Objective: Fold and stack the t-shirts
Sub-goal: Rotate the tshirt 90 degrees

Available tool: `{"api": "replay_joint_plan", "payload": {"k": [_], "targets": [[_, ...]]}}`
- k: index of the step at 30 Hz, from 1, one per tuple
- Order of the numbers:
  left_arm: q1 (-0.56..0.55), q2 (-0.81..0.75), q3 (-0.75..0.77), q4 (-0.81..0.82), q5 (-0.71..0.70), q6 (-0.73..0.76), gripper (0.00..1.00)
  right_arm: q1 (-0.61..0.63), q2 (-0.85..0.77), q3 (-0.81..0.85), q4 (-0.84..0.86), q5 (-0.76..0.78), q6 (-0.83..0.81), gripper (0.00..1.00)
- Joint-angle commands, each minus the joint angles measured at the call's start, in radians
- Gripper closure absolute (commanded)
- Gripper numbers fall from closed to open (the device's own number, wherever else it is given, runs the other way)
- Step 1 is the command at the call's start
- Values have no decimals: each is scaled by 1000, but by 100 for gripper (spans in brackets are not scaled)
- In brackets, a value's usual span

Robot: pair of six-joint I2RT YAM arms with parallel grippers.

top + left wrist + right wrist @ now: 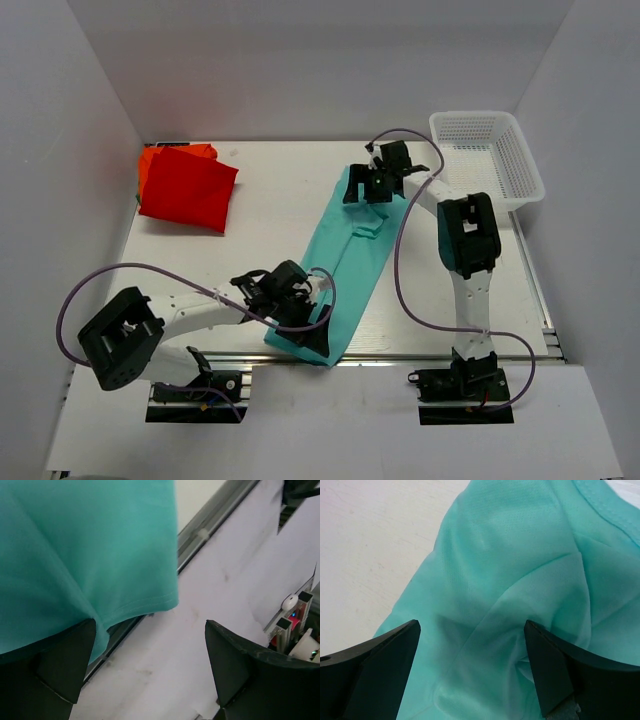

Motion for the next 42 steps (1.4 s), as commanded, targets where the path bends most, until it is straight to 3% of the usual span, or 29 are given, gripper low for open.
{"api": "replay_joint_plan", "payload": {"k": [1,3,7,10,11,15,20,27,36,42], "targets": [[-26,-3,117,-34,3,112,0,10,-154,-39,-31,96,-41,10],[-39,-3,206,-74,-87,137,0,23,-234,-60,-37,142,-47,10],[-49,-89,230,-9,-184,146,0,50,-341,-111,-83,222,-61,10],[-49,-164,230,-23,-360,111,0,79,-418,-142,-145,291,-24,10],[-40,-175,230,-43,-488,83,0,88,-466,-204,-154,321,11,10],[-29,-213,262,-268,-784,-105,0,177,-537,-332,-249,494,167,10],[-29,-342,218,-275,-799,-146,0,332,-556,-472,-294,564,289,10],[-29,-402,175,-367,-873,-196,0,348,-505,-591,-234,560,379,10],[-29,-393,155,-365,-862,-196,0,259,-298,-476,-179,486,300,10],[-20,-373,173,-344,-862,-196,0,150,-174,-291,-163,435,214,10]]}}
